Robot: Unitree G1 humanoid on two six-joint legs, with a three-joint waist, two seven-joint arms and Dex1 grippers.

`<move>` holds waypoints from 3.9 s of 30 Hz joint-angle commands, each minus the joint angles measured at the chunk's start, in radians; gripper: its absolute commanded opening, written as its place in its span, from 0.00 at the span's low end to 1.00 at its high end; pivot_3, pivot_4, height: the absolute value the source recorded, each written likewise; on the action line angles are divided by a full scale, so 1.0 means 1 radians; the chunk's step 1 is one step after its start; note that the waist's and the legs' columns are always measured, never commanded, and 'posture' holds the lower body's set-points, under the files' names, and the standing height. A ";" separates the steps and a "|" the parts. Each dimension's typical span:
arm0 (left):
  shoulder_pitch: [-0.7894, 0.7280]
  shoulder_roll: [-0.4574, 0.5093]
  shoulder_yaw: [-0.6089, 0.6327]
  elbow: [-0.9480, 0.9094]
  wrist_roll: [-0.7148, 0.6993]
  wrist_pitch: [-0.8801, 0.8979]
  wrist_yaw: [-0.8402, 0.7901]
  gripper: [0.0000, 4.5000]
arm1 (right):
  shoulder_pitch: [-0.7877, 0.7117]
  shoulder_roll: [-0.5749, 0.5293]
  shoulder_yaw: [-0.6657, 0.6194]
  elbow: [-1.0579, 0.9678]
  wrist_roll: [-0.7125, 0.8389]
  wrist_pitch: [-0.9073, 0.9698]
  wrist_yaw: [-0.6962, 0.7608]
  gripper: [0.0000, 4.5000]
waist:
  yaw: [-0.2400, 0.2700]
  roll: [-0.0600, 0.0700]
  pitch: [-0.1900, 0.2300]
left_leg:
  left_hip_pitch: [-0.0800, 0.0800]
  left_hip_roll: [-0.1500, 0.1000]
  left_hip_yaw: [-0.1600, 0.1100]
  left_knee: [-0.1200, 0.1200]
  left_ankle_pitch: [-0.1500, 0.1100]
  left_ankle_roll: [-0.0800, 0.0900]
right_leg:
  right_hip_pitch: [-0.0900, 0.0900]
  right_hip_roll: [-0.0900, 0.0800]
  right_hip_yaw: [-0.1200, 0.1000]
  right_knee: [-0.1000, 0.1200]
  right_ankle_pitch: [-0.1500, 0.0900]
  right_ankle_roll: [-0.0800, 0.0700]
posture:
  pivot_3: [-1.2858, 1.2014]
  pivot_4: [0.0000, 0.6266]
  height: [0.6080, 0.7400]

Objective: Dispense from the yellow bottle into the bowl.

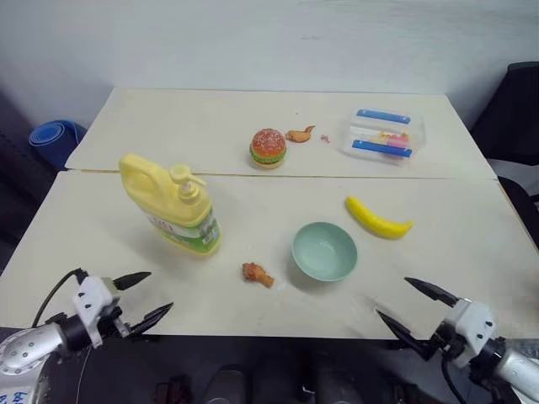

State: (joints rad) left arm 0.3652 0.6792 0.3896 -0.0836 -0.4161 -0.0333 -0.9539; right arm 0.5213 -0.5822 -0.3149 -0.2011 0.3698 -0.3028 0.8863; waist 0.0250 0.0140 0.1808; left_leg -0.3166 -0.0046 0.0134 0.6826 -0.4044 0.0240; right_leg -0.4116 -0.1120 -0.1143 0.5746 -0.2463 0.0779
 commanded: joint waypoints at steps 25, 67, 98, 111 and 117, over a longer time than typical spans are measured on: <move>-0.233 -0.014 -0.165 -0.248 -0.214 0.260 -0.069 1.00 | -1.287 -0.087 0.356 1.239 -0.329 0.195 0.060 1.00 | -0.033 0.002 0.001 | -0.002 -0.002 0.000 0.002 0.009 -0.004 | 0.000 0.001 -0.002 0.005 0.002 0.002 | 0.52 0.24 1.00; -0.052 0.002 -0.024 -0.126 -0.196 0.145 -0.204 1.00 | -0.907 -0.292 0.295 0.043 0.132 0.746 0.268 1.00 | -0.051 0.008 0.002 | -0.001 0.000 -0.002 0.002 0.008 -0.009 | 0.001 0.001 -0.002 0.001 0.002 0.002 | 0.52 0.24 1.00; -0.092 -0.029 -0.061 0.001 -0.124 0.088 -0.194 1.00 | -1.349 0.344 1.054 0.314 -0.314 1.060 0.006 0.54 | -0.055 -0.004 -0.004 | -0.004 -0.002 -0.003 0.002 0.006 -0.007 | -0.006 0.000 -0.006 0.010 0.001 0.000 | 0.52 0.24 1.00; -0.128 -0.045 -0.095 -0.175 -0.228 0.208 -0.178 1.00 | -1.168 0.024 0.327 -0.023 0.177 1.105 0.205 0.36 | -0.031 -0.004 -0.003 | -0.005 -0.002 -0.005 0.002 0.005 -0.006 | -0.004 0.000 -0.006 0.007 0.001 0.000 | 0.52 0.24 1.00; -0.218 -0.070 -0.158 -0.291 -0.265 0.279 -0.108 1.00 | -0.899 -0.304 0.235 0.407 -0.114 0.688 0.193 0.36 | -0.012 -0.004 -0.004 | -0.004 -0.003 -0.003 0.002 0.004 -0.004 | 0.001 0.000 -0.004 0.000 0.001 0.001 | 0.52 0.24 1.00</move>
State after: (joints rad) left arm 0.1547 0.6152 0.2431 -0.3319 -0.6623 0.2376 -1.0784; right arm -0.4005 -0.8512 -0.0796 0.0979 0.3416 0.5155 1.0916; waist 0.0129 0.0100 0.1768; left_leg -0.3193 -0.0075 0.0123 0.6842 -0.3999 0.0203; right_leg -0.4108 -0.1123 -0.1173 0.5747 -0.2447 0.0795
